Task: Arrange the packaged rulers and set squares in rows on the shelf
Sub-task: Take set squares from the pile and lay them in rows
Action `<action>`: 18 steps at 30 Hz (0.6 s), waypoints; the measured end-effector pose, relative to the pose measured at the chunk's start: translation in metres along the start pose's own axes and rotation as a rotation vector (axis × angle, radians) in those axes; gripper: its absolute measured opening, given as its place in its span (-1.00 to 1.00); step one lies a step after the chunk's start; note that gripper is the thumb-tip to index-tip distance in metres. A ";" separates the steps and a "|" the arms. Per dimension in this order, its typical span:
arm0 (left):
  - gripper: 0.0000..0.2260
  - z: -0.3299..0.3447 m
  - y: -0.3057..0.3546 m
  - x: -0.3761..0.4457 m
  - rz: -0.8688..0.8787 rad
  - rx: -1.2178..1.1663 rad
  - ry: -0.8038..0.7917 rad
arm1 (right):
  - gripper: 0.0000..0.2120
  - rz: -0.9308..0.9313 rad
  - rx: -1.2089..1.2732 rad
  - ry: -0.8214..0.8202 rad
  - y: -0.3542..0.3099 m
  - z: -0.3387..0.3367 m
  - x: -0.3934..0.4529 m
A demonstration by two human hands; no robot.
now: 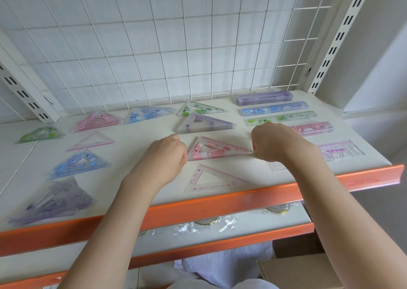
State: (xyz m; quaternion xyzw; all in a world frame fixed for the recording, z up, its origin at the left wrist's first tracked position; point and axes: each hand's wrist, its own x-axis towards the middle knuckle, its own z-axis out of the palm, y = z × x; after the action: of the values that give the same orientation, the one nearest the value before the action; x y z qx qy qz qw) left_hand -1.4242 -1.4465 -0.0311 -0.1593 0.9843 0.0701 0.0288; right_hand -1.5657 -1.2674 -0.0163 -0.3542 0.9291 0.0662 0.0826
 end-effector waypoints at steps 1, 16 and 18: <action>-0.86 -0.001 0.000 -0.001 0.000 0.005 -0.003 | -0.74 0.013 0.006 -0.009 0.000 0.000 0.000; -0.60 0.020 0.016 -0.054 0.251 -0.149 0.086 | -0.72 -0.577 0.339 0.151 -0.037 0.021 -0.040; -0.54 0.027 0.018 -0.057 0.247 -0.129 0.048 | -0.68 -0.603 0.294 0.179 -0.035 0.033 -0.039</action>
State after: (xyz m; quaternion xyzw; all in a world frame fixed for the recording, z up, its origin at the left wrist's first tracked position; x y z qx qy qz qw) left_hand -1.3746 -1.4081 -0.0506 -0.0402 0.9903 0.1325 -0.0139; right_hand -1.5107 -1.2620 -0.0426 -0.6014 0.7859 -0.1273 0.0669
